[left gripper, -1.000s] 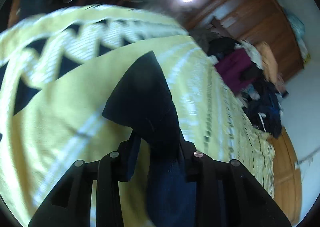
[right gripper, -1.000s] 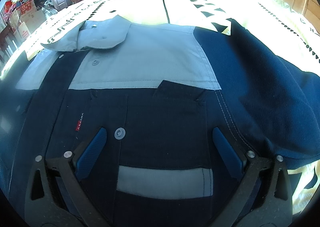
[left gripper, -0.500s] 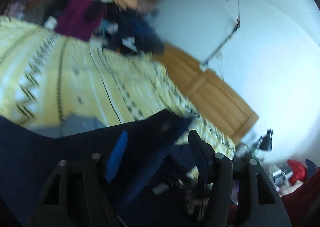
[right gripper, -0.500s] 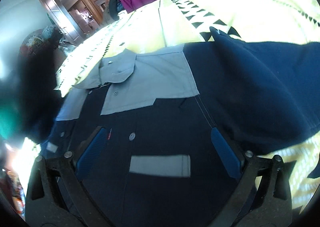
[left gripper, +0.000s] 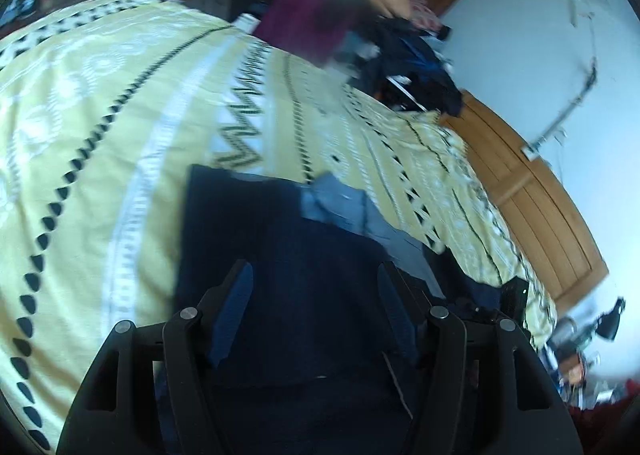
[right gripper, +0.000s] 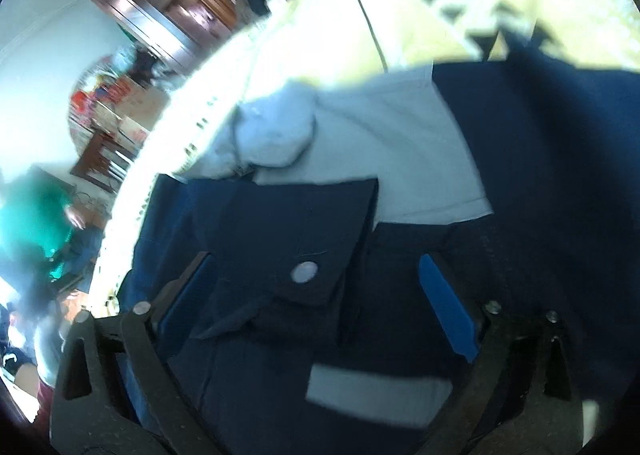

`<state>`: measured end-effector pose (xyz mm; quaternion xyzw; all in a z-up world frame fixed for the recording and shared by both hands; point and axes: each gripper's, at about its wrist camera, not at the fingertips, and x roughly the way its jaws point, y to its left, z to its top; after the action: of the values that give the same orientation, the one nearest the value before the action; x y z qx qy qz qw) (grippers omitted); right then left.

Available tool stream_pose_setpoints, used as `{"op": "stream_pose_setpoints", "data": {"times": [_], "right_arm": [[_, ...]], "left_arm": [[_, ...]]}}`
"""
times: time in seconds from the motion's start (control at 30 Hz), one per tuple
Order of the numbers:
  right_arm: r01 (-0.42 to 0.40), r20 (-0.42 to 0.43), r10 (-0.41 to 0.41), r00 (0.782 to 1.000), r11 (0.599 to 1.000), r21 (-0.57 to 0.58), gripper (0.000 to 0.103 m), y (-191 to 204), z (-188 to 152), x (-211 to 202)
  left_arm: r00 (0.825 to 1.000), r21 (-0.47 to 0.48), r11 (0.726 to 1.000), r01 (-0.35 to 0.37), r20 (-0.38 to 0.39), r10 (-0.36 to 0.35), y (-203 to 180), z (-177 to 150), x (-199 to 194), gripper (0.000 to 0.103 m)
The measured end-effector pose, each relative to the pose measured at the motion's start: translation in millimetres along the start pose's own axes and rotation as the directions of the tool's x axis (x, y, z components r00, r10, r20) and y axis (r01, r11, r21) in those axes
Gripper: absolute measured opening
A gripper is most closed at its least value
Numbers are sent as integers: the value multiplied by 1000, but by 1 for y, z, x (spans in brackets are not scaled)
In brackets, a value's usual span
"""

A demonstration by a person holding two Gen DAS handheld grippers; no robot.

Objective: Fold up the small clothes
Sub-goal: 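Lift the sleeve with the left gripper and fold it across the shirt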

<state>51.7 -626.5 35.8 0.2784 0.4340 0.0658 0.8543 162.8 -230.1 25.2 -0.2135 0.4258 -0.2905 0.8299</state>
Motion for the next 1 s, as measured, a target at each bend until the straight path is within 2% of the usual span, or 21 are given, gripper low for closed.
{"op": "stream_pose_setpoints", "data": {"times": [0.07,0.13,0.2,0.23,0.27,0.3,0.33,0.4,0.5,0.57,0.63,0.67,0.73,0.77,0.87,0.93,1.0], "right_arm": [[51,8,-50,999,997,-52,98,10,2,8],[52,-20,-54,998,996,-79,93,20,5,13],[-18,-68,15,998,999,-51,56,26,9,21],[-31,-90,28,996,999,-25,51,26,11,24],[-33,-93,31,995,999,-17,42,27,13,26],[-60,-106,58,993,998,-9,16,26,16,28],[-85,-119,85,989,996,2,10,30,18,28],[-113,-94,106,990,991,-71,8,57,22,12],[-232,-63,223,973,944,-235,7,128,31,-26],[-301,-32,312,949,878,-371,7,187,40,-65],[-343,-7,384,923,815,-468,7,230,48,-99],[-346,12,412,911,781,-520,7,251,52,-118],[-320,50,423,905,752,-576,7,270,65,-138],[-293,73,410,909,755,-587,7,272,71,-143],[-232,126,340,932,826,-513,7,241,99,-133],[-192,131,267,955,890,-415,7,192,108,-113],[-154,95,187,978,948,-280,6,131,102,-86]], "left_arm": [[999,-3,999,-33,6,33,16,1,1,66],[999,-2,999,-42,-5,42,25,3,7,66],[999,4,999,-38,-21,38,25,4,19,66],[999,1,999,-34,-30,34,25,4,24,66],[999,-12,1000,-26,-39,26,29,2,30,66],[999,-21,999,-27,-47,26,31,1,33,66],[998,-30,999,-31,-56,29,34,-2,37,66],[997,-44,998,-38,-73,34,39,-5,47,66],[995,-63,997,-50,-94,44,50,-13,53,66],[994,-84,995,-57,-100,49,60,-19,54,66],[995,-116,992,-54,-93,43,69,-23,53,66],[995,-130,990,-51,-87,40,73,-25,51,66],[997,-151,987,-45,-67,35,77,-26,48,66],[998,-156,987,-42,-59,33,78,-25,47,66],[998,-143,989,-46,-59,37,75,-24,48,68],[996,-120,991,-53,-72,45,70,-25,52,69],[995,-96,994,-60,-82,52,66,-26,55,70]]}}
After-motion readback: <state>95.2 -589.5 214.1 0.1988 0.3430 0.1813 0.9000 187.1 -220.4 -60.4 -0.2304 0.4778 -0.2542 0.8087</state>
